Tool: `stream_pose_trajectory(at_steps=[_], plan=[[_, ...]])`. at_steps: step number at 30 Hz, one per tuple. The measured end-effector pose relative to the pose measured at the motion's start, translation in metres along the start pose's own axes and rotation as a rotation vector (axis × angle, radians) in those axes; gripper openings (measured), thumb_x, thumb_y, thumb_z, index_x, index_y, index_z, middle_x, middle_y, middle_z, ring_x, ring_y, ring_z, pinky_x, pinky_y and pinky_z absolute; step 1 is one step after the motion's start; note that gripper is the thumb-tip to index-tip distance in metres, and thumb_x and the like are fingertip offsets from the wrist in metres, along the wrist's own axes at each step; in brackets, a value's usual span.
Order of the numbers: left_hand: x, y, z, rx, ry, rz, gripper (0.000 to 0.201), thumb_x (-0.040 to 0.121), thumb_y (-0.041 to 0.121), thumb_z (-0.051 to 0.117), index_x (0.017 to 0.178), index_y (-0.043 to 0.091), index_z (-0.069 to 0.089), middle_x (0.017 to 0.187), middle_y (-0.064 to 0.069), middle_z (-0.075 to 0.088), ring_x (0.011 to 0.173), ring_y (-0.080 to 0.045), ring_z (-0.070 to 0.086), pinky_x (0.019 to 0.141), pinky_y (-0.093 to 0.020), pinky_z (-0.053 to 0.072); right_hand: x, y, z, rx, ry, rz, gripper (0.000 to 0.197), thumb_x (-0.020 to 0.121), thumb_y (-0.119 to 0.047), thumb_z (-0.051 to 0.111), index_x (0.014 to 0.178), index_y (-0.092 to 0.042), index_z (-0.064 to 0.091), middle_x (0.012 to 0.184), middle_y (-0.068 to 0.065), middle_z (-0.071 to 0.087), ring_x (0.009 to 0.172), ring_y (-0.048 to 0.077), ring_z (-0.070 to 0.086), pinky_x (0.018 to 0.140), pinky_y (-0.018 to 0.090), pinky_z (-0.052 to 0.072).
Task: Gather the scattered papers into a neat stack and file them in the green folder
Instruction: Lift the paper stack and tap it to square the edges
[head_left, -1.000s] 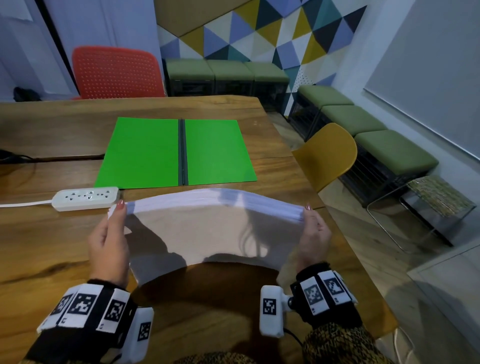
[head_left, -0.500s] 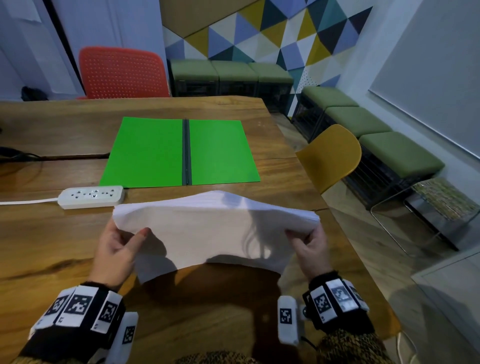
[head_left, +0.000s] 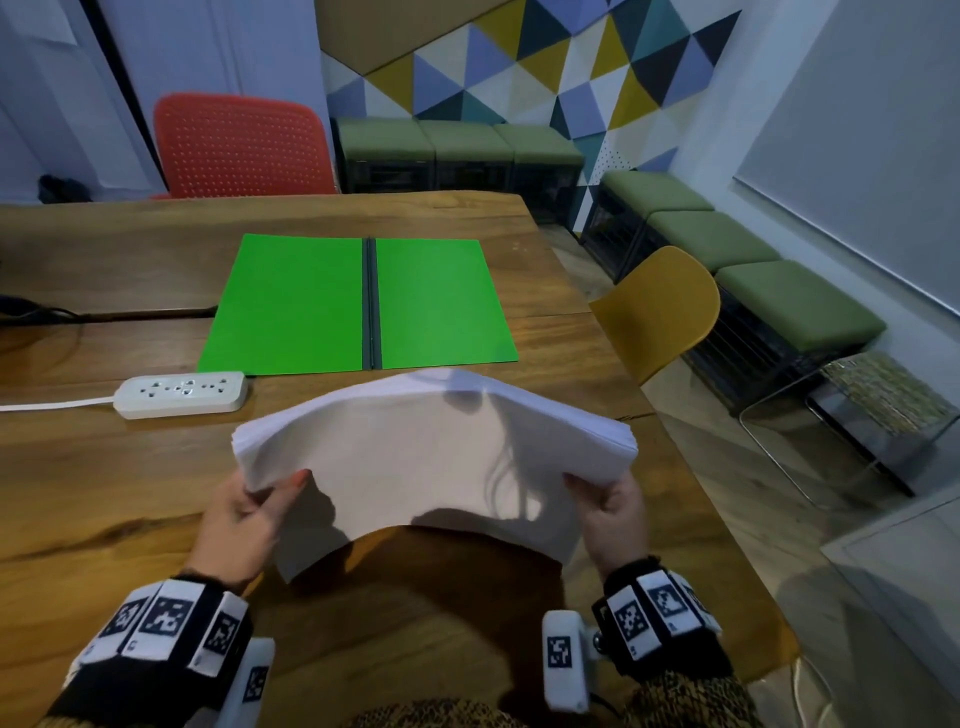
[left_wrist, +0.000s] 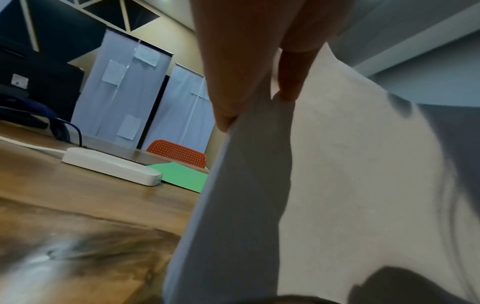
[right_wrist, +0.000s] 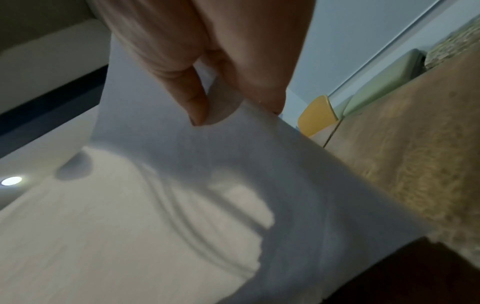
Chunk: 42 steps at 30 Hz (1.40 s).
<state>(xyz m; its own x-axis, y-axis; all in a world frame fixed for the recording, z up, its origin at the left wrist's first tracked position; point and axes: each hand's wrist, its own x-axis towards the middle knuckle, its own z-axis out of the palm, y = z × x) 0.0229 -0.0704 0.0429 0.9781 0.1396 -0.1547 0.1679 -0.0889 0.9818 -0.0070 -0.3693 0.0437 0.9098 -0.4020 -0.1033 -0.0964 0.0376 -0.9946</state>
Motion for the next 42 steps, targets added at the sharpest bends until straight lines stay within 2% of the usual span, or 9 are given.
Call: stream_pose_trajectory(at_steps=[9, 13, 20, 23, 30, 32, 34, 38, 42], plan=[[-0.010, -0.001, 0.001, 0.025, -0.055, -0.050, 0.025, 0.084, 0.009, 0.058, 0.089, 0.033, 0.052, 0.090, 0.003, 0.058, 0.091, -0.019, 0.052, 0.084, -0.040, 0.041, -0.004, 0.013, 0.001, -0.026, -0.018, 0.061, 0.030, 0.081, 0.007, 0.058, 0.089, -0.022, 0.055, 0.089, -0.002, 0.063, 0.086, 0.009, 0.060, 0.065, 0.018, 0.053], [-0.007, 0.008, 0.001, -0.070, -0.022, -0.054, 0.022, 0.085, 0.006, 0.056, 0.099, 0.023, 0.050, 0.089, 0.002, 0.055, 0.085, -0.013, 0.050, 0.077, -0.040, 0.045, 0.000, 0.013, -0.001, -0.009, 0.009, 0.011, 0.024, 0.084, 0.002, 0.058, 0.102, -0.014, 0.055, 0.092, -0.002, 0.064, 0.093, 0.016, 0.060, 0.078, 0.025, 0.052], [-0.012, -0.003, 0.006, 0.145, -0.079, -0.111, 0.027, 0.085, 0.023, 0.061, 0.111, 0.018, 0.054, 0.102, -0.009, 0.058, 0.100, -0.030, 0.055, 0.089, -0.046, 0.045, 0.000, 0.020, 0.002, -0.099, 0.028, 0.062, 0.025, 0.083, 0.003, 0.059, 0.101, -0.014, 0.055, 0.087, -0.007, 0.061, 0.087, 0.006, 0.062, 0.066, 0.021, 0.050], [-0.006, -0.001, 0.005, 0.093, -0.086, -0.101, 0.011, 0.085, 0.011, 0.060, 0.093, 0.019, 0.059, 0.092, -0.010, 0.065, 0.095, -0.032, 0.060, 0.090, -0.043, 0.045, 0.003, 0.014, 0.006, -0.194, 0.072, -0.053, 0.027, 0.085, 0.000, 0.058, 0.110, -0.006, 0.054, 0.090, -0.003, 0.062, 0.089, 0.005, 0.064, 0.083, 0.040, 0.054], [-0.011, -0.010, 0.005, -0.245, -0.172, -0.186, 0.024, 0.086, -0.004, 0.051, 0.094, 0.017, 0.060, 0.071, 0.003, 0.076, 0.066, -0.010, 0.071, 0.052, -0.016, 0.054, 0.008, 0.007, 0.003, -0.189, 0.394, 0.178, 0.100, 0.069, -0.017, 0.077, 0.141, -0.041, 0.011, 0.150, 0.008, 0.027, 0.135, 0.032, 0.030, 0.104, 0.059, 0.035], [-0.011, -0.021, 0.010, -0.392, -0.153, -0.212, 0.031, 0.087, -0.006, 0.048, 0.100, 0.018, 0.060, 0.075, 0.006, 0.076, 0.067, -0.008, 0.072, 0.054, -0.018, 0.056, 0.004, 0.015, 0.007, 0.251, 0.234, 0.389, 0.107, 0.055, -0.021, 0.087, 0.140, -0.029, 0.022, 0.126, 0.011, 0.057, 0.112, 0.027, 0.057, 0.089, 0.049, 0.051], [-0.012, -0.028, 0.017, -0.486, -0.182, -0.214, 0.033, 0.087, -0.006, 0.047, 0.104, 0.019, 0.059, 0.080, 0.003, 0.076, 0.069, -0.010, 0.072, 0.056, -0.020, 0.057, -0.002, 0.017, 0.016, 0.586, 0.005, 0.465, 0.081, 0.058, -0.020, 0.085, 0.127, -0.011, 0.043, 0.088, 0.004, 0.073, 0.078, 0.020, 0.069, 0.066, 0.036, 0.057], [-0.017, -0.021, 0.021, -0.470, -0.190, -0.155, 0.037, 0.062, 0.011, 0.067, 0.098, 0.011, 0.059, 0.062, 0.000, 0.069, 0.038, -0.006, 0.055, 0.033, -0.011, 0.038, 0.008, -0.003, 0.030, 0.593, -0.125, 0.211, 0.044, 0.087, 0.007, 0.044, 0.129, -0.003, 0.047, 0.114, 0.014, 0.067, 0.099, 0.024, 0.066, 0.083, 0.035, 0.057], [-0.001, -0.005, -0.008, -0.482, -0.273, -0.105, 0.056, 0.050, 0.025, 0.084, 0.102, 0.018, 0.067, 0.091, -0.009, 0.076, 0.071, -0.020, 0.072, 0.055, -0.028, 0.058, 0.017, -0.022, 0.021, 0.323, 0.004, 0.014, 0.044, 0.077, -0.011, 0.068, 0.118, -0.001, 0.056, 0.099, 0.010, 0.073, 0.097, 0.029, 0.068, 0.081, 0.035, 0.056]])
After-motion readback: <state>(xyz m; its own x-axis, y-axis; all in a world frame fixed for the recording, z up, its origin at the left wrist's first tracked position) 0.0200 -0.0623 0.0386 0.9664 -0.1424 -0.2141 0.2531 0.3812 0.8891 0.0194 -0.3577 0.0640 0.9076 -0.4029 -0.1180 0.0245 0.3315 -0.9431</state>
